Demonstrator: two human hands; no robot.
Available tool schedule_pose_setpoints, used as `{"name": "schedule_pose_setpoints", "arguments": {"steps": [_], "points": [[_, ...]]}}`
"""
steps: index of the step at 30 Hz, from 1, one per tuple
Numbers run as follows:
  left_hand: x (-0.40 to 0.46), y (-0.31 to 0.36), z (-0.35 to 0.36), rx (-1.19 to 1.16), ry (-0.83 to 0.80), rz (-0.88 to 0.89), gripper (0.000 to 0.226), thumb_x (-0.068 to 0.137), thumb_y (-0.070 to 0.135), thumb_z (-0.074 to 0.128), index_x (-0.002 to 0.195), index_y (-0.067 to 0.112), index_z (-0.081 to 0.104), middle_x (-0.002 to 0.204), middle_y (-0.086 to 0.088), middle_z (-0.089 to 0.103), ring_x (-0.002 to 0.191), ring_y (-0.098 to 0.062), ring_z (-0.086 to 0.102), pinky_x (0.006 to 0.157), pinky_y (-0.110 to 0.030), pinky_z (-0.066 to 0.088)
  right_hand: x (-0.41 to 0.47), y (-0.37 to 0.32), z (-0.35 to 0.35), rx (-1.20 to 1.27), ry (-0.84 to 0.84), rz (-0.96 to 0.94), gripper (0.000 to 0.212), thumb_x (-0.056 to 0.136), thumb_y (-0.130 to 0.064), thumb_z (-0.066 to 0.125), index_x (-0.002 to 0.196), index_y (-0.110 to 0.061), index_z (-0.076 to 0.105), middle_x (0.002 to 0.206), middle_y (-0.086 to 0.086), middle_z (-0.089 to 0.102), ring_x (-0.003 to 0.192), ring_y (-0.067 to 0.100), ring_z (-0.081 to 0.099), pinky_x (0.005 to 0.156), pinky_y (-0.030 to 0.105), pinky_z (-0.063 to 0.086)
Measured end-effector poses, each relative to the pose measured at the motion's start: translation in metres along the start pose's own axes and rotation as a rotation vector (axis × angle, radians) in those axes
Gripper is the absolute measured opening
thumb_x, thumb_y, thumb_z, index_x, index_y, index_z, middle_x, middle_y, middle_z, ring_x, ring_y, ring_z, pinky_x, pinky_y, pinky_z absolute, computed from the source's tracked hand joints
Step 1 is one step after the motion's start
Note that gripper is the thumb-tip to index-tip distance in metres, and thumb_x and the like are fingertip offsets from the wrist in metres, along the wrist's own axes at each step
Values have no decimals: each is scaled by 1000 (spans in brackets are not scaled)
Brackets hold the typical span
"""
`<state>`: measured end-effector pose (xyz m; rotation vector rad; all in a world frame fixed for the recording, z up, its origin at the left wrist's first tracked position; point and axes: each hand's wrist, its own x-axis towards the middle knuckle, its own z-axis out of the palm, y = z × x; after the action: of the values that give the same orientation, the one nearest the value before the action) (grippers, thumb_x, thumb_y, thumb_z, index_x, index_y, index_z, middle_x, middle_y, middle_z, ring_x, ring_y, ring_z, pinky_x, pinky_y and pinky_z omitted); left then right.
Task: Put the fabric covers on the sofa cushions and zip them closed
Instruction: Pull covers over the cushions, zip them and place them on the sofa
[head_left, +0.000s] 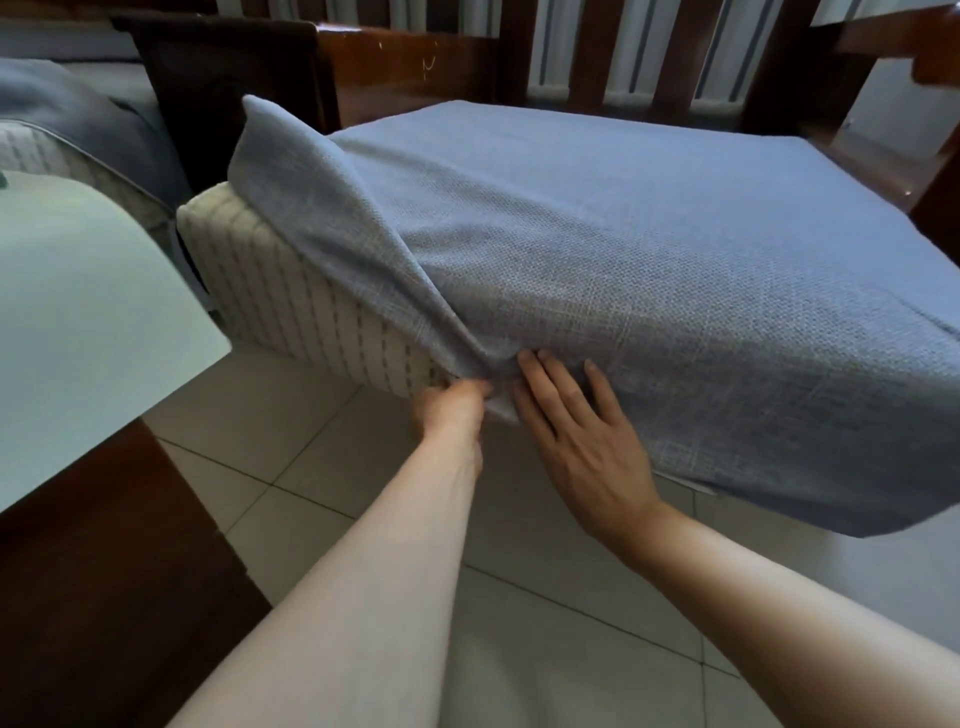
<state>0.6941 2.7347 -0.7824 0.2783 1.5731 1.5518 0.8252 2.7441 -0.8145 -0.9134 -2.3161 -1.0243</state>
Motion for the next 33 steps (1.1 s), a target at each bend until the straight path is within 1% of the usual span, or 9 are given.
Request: {"name": "schedule_pose_setpoints", "arguments": {"steps": [2, 3, 5, 8, 12, 17, 22, 28, 33], "points": [[2, -4, 4, 2, 47, 33, 41, 70, 11, 75, 108, 1, 64, 104, -10, 67, 85, -22, 61, 72, -25, 52, 1, 2, 4, -30, 11, -22, 49, 91, -8, 29, 139, -4, 40, 147, 14, 39, 136, 27, 28, 112, 45, 11], [2, -4, 6, -55, 24, 22, 39, 72, 8, 74, 109, -1, 63, 104, -10, 66, 83, -21, 60, 63, -19, 51, 2, 2, 5, -41, 16, -26, 49, 91, -8, 29, 139, -5, 40, 148, 13, 38, 136, 26, 28, 113, 45, 10], [-2, -4, 5, -180, -78, -17, 30, 79, 1, 66, 109, -1, 62, 96, -8, 64, 69, -14, 59, 46, -17, 46, 1, 3, 7, -55, 28, -31, 49, 92, -8, 29, 139, -6, 41, 149, 12, 36, 137, 25, 27, 113, 45, 10], [-2, -9, 3, -293, -138, 6, 15, 79, -4, 58, 90, 5, 64, 75, -5, 61, 47, -5, 59, 41, -15, 43, 2, 7, 9, -39, 39, -51, 50, 90, -9, 31, 139, -9, 42, 149, 10, 36, 137, 23, 27, 114, 43, 8], [6, -6, 10, -343, 18, -26, 20, 70, -12, 51, 59, 5, 56, 59, -8, 53, 53, -20, 50, 48, -20, 40, 8, 19, 10, -30, 37, -125, 51, 90, -7, 29, 140, -11, 42, 150, 8, 36, 137, 22, 27, 114, 41, 5], [0, 7, 18, -245, 157, 65, 22, 60, -10, 53, 49, 8, 48, 45, -3, 47, 50, -22, 45, 48, -23, 35, 13, 25, 4, 14, 70, -109, 52, 90, -7, 33, 140, -13, 45, 150, 6, 35, 138, 20, 26, 115, 42, 3], [-13, 28, 25, -115, 312, 177, 4, 55, -2, 60, 56, 2, 59, 46, 0, 47, 47, -22, 44, 54, -27, 39, 28, 39, -7, 32, 91, -93, 51, 90, -7, 34, 141, -12, 43, 151, 6, 33, 139, 21, 26, 114, 45, 5], [-43, 94, 47, -112, 349, 173, 9, 58, -2, 59, 65, -8, 57, 50, -4, 55, 53, -29, 46, 57, -31, 41, 75, 77, -46, 75, 41, -78, 49, 93, -9, 34, 140, -13, 43, 151, 6, 33, 139, 22, 32, 114, 46, 5], [-76, 191, 82, -108, 365, 148, 27, 57, 2, 59, 81, -1, 71, 82, -11, 71, 82, -37, 66, 73, -42, 56, 142, 138, -92, 109, -29, -30, 49, 92, -9, 34, 140, -14, 44, 152, 7, 32, 139, 23, 31, 113, 49, 6]]}}
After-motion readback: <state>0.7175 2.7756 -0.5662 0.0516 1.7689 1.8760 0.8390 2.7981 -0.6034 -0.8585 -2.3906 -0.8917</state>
